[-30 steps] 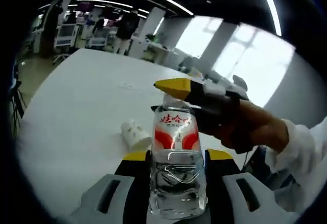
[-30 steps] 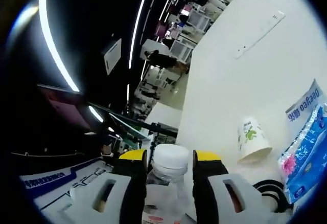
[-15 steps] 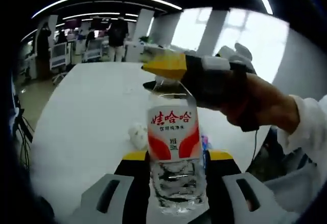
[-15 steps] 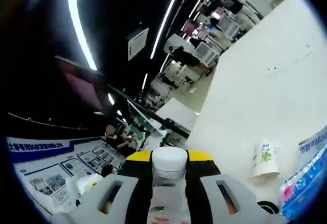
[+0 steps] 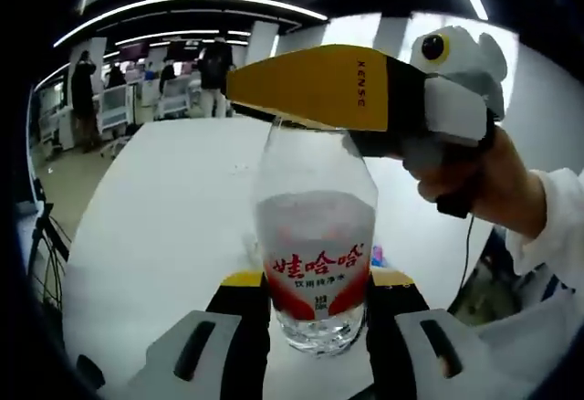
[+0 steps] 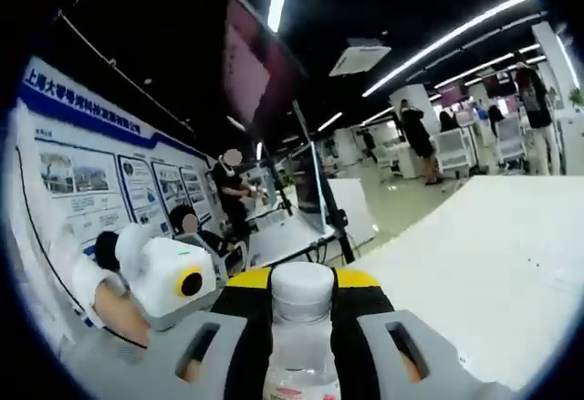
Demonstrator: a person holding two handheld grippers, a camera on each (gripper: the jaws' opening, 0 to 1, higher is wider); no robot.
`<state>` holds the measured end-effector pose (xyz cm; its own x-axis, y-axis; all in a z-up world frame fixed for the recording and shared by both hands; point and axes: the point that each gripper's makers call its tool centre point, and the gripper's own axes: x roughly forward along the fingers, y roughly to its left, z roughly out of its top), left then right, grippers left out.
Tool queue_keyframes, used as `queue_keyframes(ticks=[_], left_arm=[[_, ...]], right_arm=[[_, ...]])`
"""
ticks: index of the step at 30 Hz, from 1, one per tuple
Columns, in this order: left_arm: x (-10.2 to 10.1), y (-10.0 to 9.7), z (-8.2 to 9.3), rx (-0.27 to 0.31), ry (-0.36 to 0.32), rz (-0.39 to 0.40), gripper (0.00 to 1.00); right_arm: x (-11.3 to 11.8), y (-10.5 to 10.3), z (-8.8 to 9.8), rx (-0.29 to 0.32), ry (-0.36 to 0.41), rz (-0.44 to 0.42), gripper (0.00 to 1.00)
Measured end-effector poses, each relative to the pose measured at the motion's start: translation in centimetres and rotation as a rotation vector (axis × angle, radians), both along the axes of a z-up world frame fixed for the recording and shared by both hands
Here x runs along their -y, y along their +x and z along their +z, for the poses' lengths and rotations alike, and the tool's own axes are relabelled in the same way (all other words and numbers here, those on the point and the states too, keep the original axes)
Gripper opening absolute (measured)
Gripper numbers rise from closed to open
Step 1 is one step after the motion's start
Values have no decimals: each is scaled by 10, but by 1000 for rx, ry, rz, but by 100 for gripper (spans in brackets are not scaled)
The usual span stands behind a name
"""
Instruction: Arrange the tabletop items into an orderly group along one side of the table until the central work area is clear of visible clutter.
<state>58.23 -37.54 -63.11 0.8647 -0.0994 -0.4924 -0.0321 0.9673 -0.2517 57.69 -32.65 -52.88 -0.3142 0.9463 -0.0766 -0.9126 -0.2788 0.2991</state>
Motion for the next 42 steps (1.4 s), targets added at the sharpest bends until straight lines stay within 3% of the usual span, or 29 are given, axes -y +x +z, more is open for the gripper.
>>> queue_keyframes(ticks=[6,12,18,22,29,38,42], left_arm=[[-2,0,0,-1,3,4,36],[-6,-1,-4,-14,44,8,37],[-13,-9,-9,-44,104,0,38],[-12,-17,-12,-76,106,1,49],[-19,-36,-20,-111,76,76,86],[-24,-56,-21,-101,58,118,90],[-21,-57,-17,-76,4,142,85]], right_arm=[[-1,12,-4,-53,10,-9,19],[-2,-2,-5,-9,26,7,19],[-4,-11,-6,-2,34,38,19],[-10,-7,-9,12,39,35,19],[-18,16,-14,19,46,3,19],[-21,31,-27,60,48,0,19],[-26,34,-29,54,57,-10,19]])
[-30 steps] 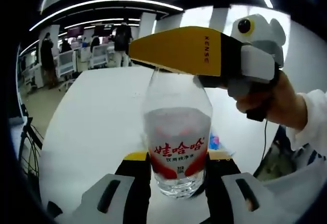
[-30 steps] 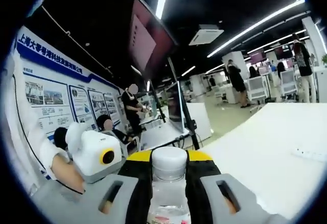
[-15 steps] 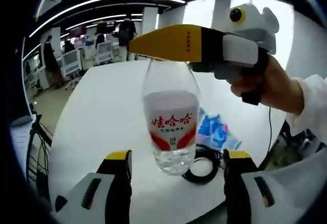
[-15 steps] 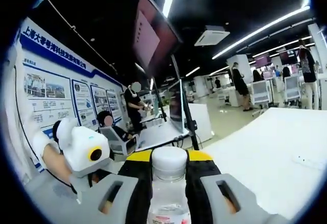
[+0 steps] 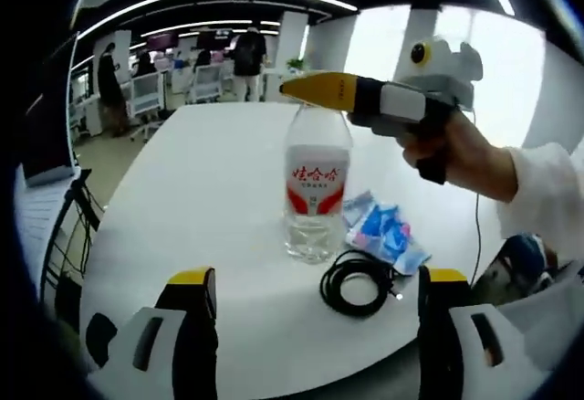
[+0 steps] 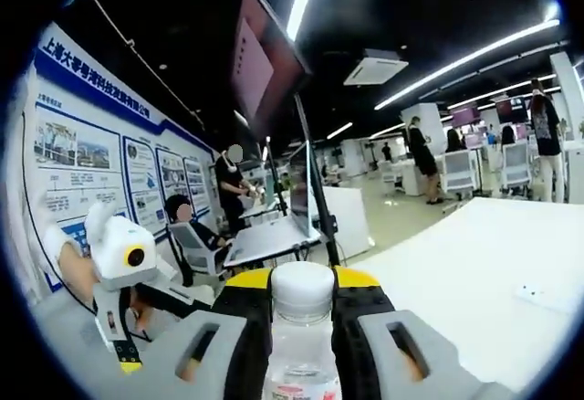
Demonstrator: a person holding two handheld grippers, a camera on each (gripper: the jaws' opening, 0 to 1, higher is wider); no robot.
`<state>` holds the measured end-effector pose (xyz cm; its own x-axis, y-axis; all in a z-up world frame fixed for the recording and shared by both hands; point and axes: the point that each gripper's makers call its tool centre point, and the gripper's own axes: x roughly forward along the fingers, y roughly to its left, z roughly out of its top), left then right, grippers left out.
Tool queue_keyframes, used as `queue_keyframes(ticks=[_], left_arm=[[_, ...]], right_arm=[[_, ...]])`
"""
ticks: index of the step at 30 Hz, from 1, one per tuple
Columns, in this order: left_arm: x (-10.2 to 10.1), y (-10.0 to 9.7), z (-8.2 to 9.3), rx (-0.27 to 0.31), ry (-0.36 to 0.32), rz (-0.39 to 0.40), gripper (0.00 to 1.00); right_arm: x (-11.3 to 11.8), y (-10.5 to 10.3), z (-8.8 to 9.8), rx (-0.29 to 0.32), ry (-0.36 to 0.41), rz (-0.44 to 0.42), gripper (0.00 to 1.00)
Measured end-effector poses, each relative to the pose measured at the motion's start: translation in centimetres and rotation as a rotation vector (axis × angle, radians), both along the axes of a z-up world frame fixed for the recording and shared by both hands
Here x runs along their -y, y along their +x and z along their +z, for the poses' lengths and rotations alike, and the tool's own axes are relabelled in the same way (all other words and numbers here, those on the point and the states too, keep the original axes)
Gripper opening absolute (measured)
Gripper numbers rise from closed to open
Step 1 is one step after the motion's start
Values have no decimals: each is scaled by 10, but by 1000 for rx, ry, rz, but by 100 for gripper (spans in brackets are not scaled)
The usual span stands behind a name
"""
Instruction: Arrange the tabletop items into an orderly group along one side of the table until the central work area is clear of visible clutter.
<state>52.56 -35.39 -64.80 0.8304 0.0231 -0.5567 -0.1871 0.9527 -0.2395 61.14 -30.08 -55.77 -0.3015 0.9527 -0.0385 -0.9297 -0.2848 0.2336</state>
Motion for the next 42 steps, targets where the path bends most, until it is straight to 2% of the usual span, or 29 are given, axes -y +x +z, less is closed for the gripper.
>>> queue_keyframes(ticks=[2,8,15,19,26,29,37,42], left_arm=[[2,-2,1,11,-2,7,84],[3,-17,-10,-34,-2,20,86],[-2,-25,-20,-72,-18,44,83],[-3,-26,-20,-65,-30,52,83],[0,-26,-24,-84,-49,48,83],[4,-26,-26,-99,-30,19,83],[8,-25,-26,-93,-38,6,83],[7,-23,-26,-83,-51,10,83]], right_arm=[[-3,0,-1,10,7,-1,19],[-13,7,-15,87,-1,6,20],[-23,27,-27,81,4,-23,20],[-29,35,-30,91,8,-29,20],[-41,54,-38,104,21,-45,20],[-45,59,-43,107,23,-51,20],[-61,78,-55,138,23,-51,20],[-72,86,-57,120,28,-59,20]])
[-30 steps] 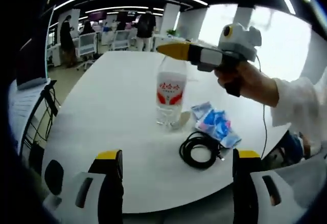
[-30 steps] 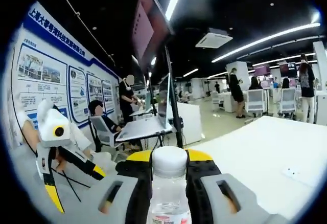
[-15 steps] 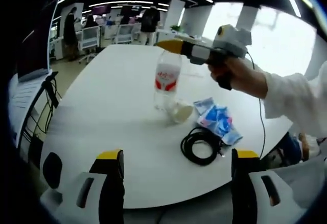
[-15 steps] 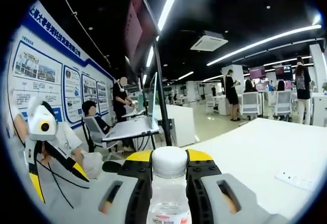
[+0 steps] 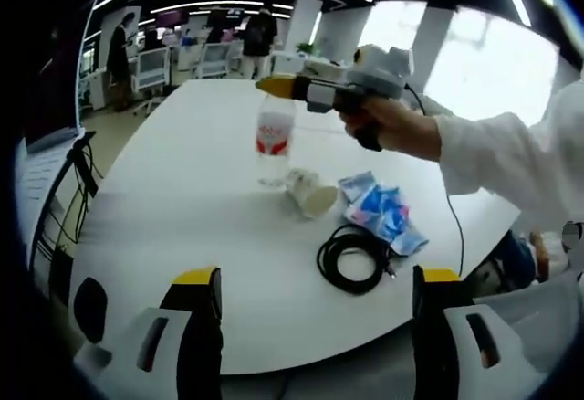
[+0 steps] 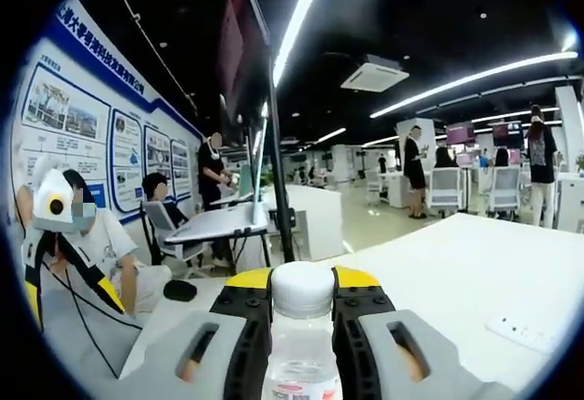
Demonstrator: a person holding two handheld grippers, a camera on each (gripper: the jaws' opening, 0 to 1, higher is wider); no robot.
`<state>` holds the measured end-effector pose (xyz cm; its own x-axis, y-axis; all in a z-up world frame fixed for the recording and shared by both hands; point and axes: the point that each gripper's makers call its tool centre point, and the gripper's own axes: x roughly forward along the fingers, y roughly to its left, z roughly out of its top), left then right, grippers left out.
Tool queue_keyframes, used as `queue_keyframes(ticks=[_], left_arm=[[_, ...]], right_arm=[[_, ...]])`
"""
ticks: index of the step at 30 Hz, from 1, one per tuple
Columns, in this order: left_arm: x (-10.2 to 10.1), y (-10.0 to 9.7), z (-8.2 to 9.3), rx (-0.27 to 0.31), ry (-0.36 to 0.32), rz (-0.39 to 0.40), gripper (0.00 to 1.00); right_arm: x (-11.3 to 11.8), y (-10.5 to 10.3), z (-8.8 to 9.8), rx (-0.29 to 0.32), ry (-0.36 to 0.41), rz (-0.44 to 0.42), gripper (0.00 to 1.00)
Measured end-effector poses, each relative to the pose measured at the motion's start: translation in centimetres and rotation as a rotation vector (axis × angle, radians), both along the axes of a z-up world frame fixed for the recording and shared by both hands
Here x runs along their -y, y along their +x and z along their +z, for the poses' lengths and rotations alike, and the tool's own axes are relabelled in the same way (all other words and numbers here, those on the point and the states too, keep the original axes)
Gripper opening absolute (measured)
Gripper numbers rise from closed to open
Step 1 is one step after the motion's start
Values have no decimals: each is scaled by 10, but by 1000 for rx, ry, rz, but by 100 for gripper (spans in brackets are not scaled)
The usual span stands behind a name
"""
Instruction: Arrange the tabletop items into an orderly group along one side of the table until the central work area is clear of visible clutter.
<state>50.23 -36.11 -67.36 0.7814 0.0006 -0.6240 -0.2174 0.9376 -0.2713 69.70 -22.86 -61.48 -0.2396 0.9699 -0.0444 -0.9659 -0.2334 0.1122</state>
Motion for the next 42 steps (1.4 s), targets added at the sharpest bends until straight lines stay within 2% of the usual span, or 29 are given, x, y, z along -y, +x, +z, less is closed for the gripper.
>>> queue_keyframes(ticks=[3,7,15,22,23,25,30,33,35,40,42], left_arm=[[-2,-1,-3,-14,-4,1,82],[-10,-1,-4,1,-30,26,81],[-7,0,-4,2,-46,25,80],[-7,1,-4,13,-69,34,79],[-7,1,-4,13,-70,37,79],[-7,0,-4,15,-72,40,79],[-5,1,-5,18,-96,40,78],[-6,1,-5,22,-97,42,78],[-5,1,-6,21,-101,43,77],[-4,1,-8,14,-102,31,77],[-3,1,-8,15,-106,32,77]], right_arm=[[-6,8,-5,-12,-5,-15,20],[-10,11,-13,-13,-11,-27,20],[-14,16,-27,-2,-22,-36,20],[-16,22,-37,94,-22,-4,20],[-17,22,-32,92,11,1,20],[-16,29,-37,83,0,-1,20],[-13,25,-36,100,10,90,20],[-8,19,-37,160,8,157,20],[-3,12,-35,176,7,184,20],[3,5,-30,163,28,203,20],[3,-1,-29,175,26,223,20]])
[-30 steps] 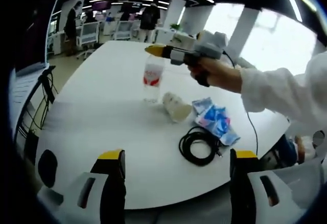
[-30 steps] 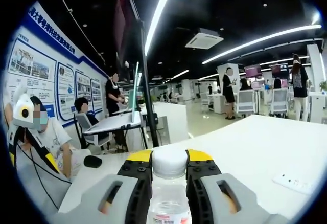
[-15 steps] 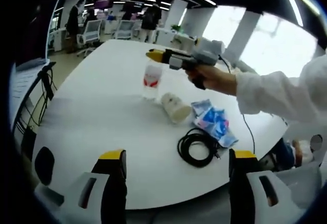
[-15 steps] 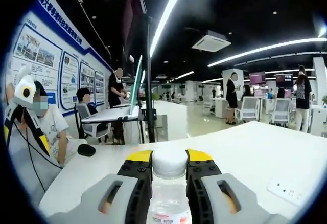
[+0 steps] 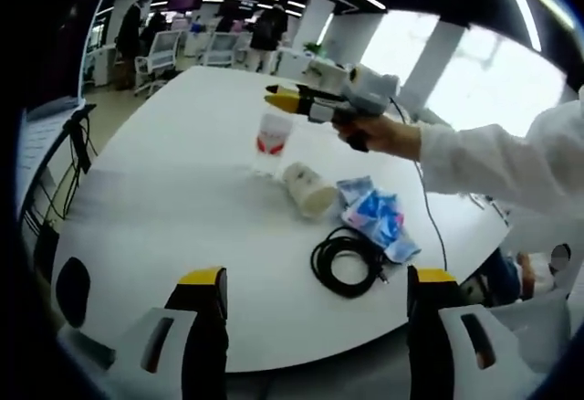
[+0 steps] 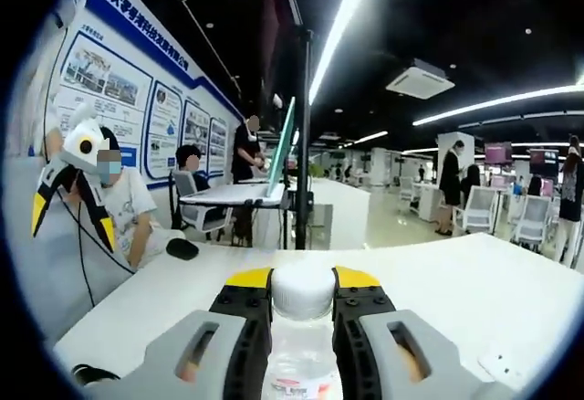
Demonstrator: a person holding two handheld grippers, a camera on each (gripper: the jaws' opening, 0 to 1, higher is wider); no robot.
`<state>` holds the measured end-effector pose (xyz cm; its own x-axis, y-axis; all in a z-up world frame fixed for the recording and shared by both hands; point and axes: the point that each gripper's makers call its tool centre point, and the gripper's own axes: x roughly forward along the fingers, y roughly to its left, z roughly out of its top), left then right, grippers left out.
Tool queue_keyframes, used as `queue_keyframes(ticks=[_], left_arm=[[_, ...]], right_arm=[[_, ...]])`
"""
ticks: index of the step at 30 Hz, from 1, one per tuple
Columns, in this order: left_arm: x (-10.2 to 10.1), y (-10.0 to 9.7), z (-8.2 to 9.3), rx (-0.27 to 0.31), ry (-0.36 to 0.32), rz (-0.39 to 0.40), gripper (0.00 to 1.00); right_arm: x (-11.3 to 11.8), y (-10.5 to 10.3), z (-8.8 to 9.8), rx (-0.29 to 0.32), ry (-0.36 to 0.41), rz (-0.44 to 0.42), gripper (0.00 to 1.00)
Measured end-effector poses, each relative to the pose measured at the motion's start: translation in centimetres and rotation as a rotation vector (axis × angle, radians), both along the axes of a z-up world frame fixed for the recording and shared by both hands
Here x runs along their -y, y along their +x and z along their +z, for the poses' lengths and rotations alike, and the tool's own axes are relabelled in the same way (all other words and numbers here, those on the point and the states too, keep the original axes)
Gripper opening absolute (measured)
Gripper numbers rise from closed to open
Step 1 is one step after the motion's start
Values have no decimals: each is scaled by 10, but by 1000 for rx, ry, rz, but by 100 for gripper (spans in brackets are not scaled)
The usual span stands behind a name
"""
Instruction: Arrange the tabletop items into an orderly group along one side of the table until the central work area is clear of visible clutter.
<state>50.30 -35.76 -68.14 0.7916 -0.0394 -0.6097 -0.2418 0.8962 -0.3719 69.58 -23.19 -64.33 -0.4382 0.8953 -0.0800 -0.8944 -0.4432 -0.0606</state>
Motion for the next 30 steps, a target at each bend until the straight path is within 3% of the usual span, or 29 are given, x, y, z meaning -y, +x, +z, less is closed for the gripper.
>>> queue_keyframes(ticks=[23,26,30], left_arm=[[2,-1,4,20,-39,24,77],[2,-1,4,19,-33,24,77],[4,-1,4,14,-26,16,79]], right_arm=[[1,1,1,55,-58,1,22],[0,8,12,22,-42,-34,34],[3,14,26,39,-24,-68,43]])
